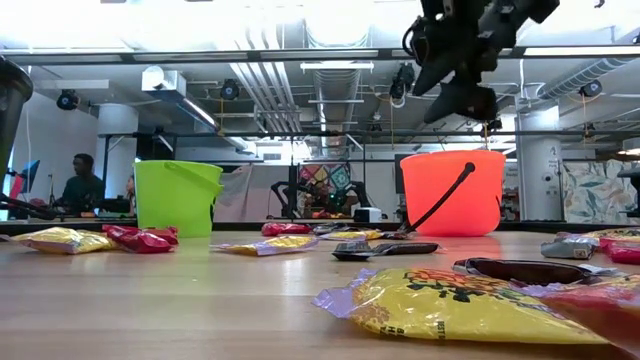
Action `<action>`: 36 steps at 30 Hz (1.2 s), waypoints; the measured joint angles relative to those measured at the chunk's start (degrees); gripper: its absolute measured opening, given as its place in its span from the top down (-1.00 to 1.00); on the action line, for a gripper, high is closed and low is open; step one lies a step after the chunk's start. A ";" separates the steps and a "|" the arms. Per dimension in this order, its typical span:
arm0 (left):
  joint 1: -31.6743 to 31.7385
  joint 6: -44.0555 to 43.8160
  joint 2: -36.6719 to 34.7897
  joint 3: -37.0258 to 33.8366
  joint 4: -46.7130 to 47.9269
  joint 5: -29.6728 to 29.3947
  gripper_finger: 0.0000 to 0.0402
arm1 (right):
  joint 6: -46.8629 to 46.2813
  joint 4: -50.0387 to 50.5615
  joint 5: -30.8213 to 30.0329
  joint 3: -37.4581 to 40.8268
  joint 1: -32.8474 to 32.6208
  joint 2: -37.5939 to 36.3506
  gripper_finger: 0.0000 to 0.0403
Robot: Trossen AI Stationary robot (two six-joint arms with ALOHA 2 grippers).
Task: Sort candy by brand, put in halloween buckets
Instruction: Put the red candy into the black bucket, then put the yellow candy into the orange bucket
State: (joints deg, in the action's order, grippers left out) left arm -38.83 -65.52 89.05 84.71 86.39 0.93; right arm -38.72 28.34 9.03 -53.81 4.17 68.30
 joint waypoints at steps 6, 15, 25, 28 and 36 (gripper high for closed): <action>-0.30 1.38 -8.23 -9.03 -14.47 2.02 0.82 | -1.31 6.68 -0.83 -5.65 0.34 0.06 0.00; -0.09 -11.25 -17.27 -21.05 -22.13 5.83 0.75 | 5.49 8.21 -3.20 -13.94 3.13 1.80 0.00; -0.07 -18.94 -15.32 -20.25 -20.98 8.19 0.13 | 17.87 9.21 1.32 -20.22 5.64 8.65 0.00; -0.11 -18.60 -14.51 -17.37 -19.78 9.09 0.01 | 20.35 9.24 1.96 -21.39 5.64 10.04 0.00; 1.98 -10.58 -14.63 1.81 -10.72 -9.02 0.09 | 24.38 8.86 4.95 -24.61 5.61 13.62 0.00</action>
State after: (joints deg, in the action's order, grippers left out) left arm -36.85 -76.10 74.42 86.53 75.67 -8.09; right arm -14.34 37.20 13.98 -78.42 9.78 81.92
